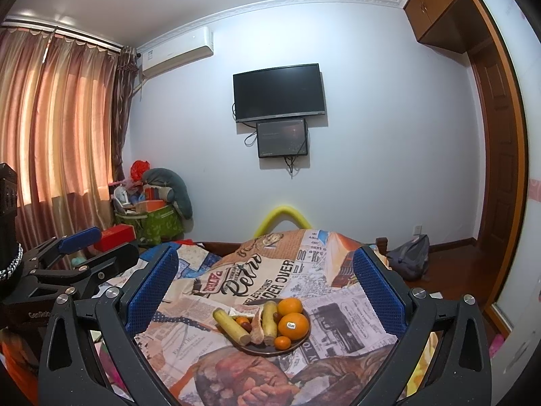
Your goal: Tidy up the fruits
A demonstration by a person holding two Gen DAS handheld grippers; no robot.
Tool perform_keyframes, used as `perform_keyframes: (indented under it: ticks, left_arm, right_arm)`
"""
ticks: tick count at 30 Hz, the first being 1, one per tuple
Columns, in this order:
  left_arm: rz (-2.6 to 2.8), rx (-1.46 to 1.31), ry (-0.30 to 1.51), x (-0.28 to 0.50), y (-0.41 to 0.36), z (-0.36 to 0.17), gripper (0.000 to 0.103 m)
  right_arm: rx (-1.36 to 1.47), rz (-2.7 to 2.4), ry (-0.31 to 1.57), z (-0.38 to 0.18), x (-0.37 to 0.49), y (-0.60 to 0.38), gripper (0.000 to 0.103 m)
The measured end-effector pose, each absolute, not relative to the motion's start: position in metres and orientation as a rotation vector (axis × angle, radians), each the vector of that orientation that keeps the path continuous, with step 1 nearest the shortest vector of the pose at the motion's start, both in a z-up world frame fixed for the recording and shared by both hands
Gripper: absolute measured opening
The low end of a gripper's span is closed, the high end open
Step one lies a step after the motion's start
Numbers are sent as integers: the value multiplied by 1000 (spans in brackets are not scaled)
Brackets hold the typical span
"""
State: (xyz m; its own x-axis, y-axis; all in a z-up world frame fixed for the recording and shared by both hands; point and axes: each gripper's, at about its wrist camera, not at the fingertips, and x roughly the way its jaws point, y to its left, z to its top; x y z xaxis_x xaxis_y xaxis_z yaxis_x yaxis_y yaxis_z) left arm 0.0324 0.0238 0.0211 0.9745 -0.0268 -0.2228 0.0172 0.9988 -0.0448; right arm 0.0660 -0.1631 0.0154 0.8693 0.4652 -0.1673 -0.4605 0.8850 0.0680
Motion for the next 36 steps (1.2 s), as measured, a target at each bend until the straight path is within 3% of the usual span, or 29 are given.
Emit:
perform_keyframes:
  ticks: [36]
  left_arm:
    - [-38,-47,240,34,23,21,103]
  right_arm:
    - [8,476,192,13,68,-159,103]
